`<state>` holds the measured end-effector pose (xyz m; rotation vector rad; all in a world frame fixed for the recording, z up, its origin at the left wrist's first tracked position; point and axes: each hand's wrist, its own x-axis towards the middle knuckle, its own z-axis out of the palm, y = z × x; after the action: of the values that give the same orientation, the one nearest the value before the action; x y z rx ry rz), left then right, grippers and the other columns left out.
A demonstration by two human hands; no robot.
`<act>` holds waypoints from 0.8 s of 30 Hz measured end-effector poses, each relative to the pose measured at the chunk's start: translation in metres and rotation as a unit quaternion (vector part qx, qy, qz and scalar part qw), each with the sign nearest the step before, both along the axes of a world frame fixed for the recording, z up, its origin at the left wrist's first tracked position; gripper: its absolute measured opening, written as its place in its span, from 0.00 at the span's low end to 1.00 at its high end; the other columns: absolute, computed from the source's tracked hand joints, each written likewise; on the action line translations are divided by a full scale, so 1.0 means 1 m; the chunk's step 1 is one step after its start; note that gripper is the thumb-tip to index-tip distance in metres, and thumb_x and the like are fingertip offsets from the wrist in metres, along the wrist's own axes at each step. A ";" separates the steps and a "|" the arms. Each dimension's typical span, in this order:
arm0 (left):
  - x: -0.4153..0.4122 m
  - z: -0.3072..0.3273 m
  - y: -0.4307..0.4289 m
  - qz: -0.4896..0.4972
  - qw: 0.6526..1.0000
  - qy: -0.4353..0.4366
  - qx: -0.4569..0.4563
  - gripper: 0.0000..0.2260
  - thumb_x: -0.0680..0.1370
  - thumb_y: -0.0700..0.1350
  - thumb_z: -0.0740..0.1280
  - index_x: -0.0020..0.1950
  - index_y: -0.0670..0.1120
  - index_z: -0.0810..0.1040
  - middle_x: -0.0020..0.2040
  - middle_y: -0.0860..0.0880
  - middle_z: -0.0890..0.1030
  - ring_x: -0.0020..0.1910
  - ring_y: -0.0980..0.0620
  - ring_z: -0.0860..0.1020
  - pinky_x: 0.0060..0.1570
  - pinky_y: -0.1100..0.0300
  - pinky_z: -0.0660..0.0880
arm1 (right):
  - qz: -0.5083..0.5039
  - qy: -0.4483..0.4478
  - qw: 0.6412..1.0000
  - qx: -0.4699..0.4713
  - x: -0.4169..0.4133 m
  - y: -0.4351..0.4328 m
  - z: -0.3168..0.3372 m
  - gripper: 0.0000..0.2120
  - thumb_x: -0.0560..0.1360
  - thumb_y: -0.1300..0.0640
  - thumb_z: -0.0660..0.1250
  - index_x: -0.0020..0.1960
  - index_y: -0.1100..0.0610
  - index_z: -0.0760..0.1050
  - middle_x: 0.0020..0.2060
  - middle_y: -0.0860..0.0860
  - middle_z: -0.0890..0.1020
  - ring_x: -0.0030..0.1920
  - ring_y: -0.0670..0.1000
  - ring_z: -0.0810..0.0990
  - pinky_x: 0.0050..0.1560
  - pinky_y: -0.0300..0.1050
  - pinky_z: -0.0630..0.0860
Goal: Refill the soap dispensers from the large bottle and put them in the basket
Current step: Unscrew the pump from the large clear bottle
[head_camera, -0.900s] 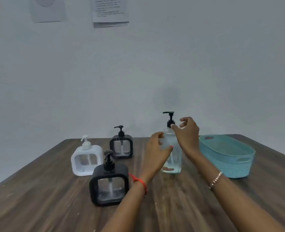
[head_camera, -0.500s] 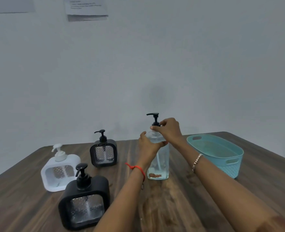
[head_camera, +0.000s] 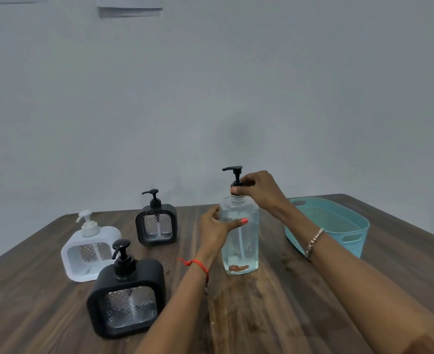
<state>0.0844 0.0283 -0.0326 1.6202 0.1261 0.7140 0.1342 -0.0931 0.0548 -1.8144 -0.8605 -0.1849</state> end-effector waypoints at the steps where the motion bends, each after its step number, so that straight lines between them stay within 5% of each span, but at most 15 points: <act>1: -0.004 -0.001 0.002 -0.012 1.000 0.000 0.002 0.18 0.60 0.43 0.81 0.47 0.51 0.81 0.46 0.51 0.85 0.46 0.51 0.83 0.47 0.56 0.80 | 0.028 0.012 1.000 0.005 -0.002 -0.005 0.000 0.07 0.69 0.62 0.73 0.46 0.63 0.82 0.37 0.52 0.83 0.40 0.44 0.81 0.45 0.34 0.73; 8: -0.023 0.004 0.002 -0.072 0.997 0.021 0.010 0.25 0.56 0.46 0.82 0.50 0.52 0.82 0.48 0.51 0.85 0.49 0.53 0.83 0.49 0.57 0.79 | 0.154 0.067 0.984 -0.051 -0.001 -0.033 0.007 0.13 0.75 0.67 0.64 0.57 0.56 0.77 0.53 0.55 0.82 0.61 0.57 0.77 0.62 0.57 0.71; 13: -0.031 0.009 -0.007 -0.055 0.997 0.046 0.015 0.29 0.50 0.54 0.82 0.50 0.54 0.80 0.46 0.55 0.84 0.45 0.59 0.82 0.40 0.65 0.78 | 0.087 0.084 0.993 -0.015 -0.011 -0.031 0.002 0.08 0.69 0.59 0.73 0.48 0.54 0.79 0.48 0.54 0.83 0.49 0.52 0.79 0.46 0.44 0.71; 16: -0.035 0.008 -0.011 -0.048 0.997 0.046 0.025 0.24 0.51 0.53 0.82 0.44 0.56 0.78 0.37 0.62 0.83 0.39 0.66 0.81 0.32 0.73 0.74 | -0.018 0.032 0.999 -0.032 -0.014 -0.023 -0.003 0.24 0.59 0.52 0.80 0.48 0.63 0.77 0.42 0.55 0.81 0.43 0.51 0.78 0.48 0.47 0.74; 24: -0.040 0.000 -0.009 -0.016 1.000 0.016 -0.014 0.23 0.53 0.49 0.83 0.44 0.55 0.79 0.40 0.58 0.84 0.40 0.64 0.82 0.37 0.68 0.77 | 0.084 0.146 0.985 0.031 -0.025 -0.024 0.008 0.24 0.63 0.76 0.72 0.53 0.59 0.71 0.50 0.65 0.82 0.50 0.59 0.83 0.55 0.50 0.78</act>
<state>0.0446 0.0193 -0.0329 1.6044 0.1326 0.6600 0.1095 -0.1167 0.0628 -1.6501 -0.7833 0.1577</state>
